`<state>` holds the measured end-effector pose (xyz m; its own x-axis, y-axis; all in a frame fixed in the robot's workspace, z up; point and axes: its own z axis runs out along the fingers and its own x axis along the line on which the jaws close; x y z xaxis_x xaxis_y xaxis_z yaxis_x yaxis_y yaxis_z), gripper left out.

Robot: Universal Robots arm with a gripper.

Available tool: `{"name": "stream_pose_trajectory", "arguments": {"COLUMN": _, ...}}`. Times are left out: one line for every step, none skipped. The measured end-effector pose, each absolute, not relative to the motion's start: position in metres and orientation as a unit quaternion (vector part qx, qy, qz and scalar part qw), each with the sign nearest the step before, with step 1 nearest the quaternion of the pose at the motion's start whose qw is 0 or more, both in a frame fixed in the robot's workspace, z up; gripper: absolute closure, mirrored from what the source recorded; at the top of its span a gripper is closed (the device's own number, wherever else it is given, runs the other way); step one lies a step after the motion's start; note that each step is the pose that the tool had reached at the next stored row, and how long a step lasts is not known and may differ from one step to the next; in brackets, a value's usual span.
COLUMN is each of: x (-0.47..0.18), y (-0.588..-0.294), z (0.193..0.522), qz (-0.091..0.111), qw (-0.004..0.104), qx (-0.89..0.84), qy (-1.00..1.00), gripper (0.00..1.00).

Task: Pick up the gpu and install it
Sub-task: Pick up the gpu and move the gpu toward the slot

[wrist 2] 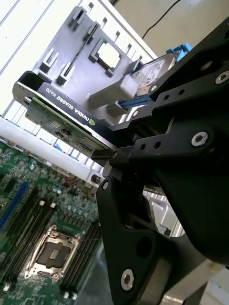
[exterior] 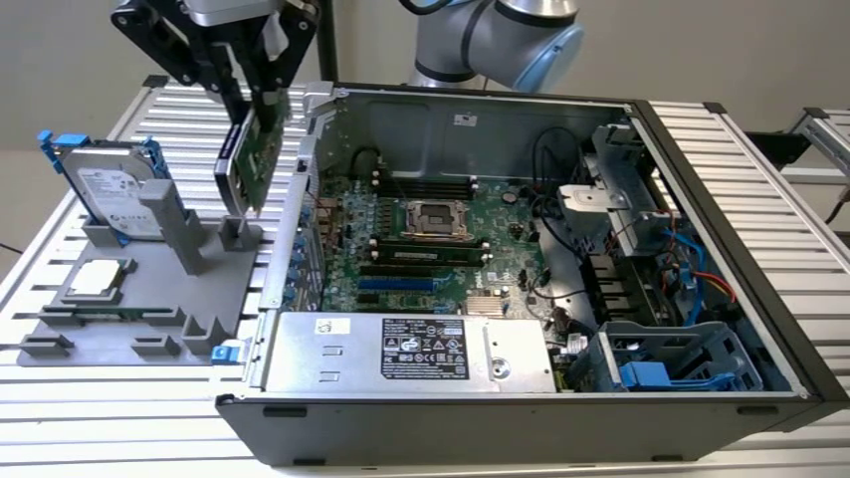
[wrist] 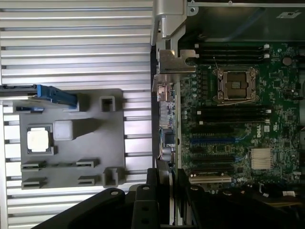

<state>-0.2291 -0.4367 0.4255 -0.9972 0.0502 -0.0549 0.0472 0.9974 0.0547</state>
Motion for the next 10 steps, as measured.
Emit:
{"name": "stream_pose_trajectory", "arguments": {"x": -0.228, "y": -0.437, "z": 0.426, "qz": 0.027, "qw": 0.028, "qx": 0.024, "qy": 0.999, "gripper": 1.00}}
{"name": "stream_pose_trajectory", "arguments": {"x": -0.226, "y": -0.437, "z": 0.425, "qz": 0.027, "qw": 0.028, "qx": 0.024, "qy": 0.999, "gripper": 1.00}}
{"name": "stream_pose_trajectory", "arguments": {"x": -0.225, "y": -0.437, "z": 0.425, "qz": 0.027, "qw": 0.028, "qx": 0.024, "qy": 0.999, "gripper": 1.00}}
{"name": "stream_pose_trajectory", "arguments": {"x": -0.224, "y": -0.437, "z": 0.425, "qz": 0.027, "qw": 0.028, "qx": 0.024, "qy": 0.999, "gripper": 1.00}}
{"name": "stream_pose_trajectory", "arguments": {"x": -0.222, "y": -0.437, "z": 0.426, "qz": 0.027, "qw": 0.028, "qx": 0.024, "qy": 0.999, "gripper": 1.00}}
{"name": "stream_pose_trajectory", "arguments": {"x": -0.221, "y": -0.437, "z": 0.425, "qz": 0.027, "qw": 0.028, "qx": 0.024, "qy": 0.999, "gripper": 1.00}}
{"name": "stream_pose_trajectory", "arguments": {"x": -0.219, "y": -0.437, "z": 0.425, "qz": 0.027, "qw": 0.028, "qx": 0.024, "qy": 0.999, "gripper": 1.00}}
{"name": "stream_pose_trajectory", "arguments": {"x": -0.217, "y": -0.437, "z": 0.425, "qz": 0.027, "qw": 0.028, "qx": 0.024, "qy": 0.999, "gripper": 1.00}}
{"name": "stream_pose_trajectory", "arguments": {"x": -0.216, "y": -0.437, "z": 0.425, "qz": 0.027, "qw": 0.028, "qx": 0.024, "qy": 0.999, "gripper": 1.00}}
{"name": "stream_pose_trajectory", "arguments": {"x": -0.214, "y": -0.437, "z": 0.425, "qz": 0.027, "qw": 0.028, "qx": 0.024, "qy": 0.999, "gripper": 1.00}}
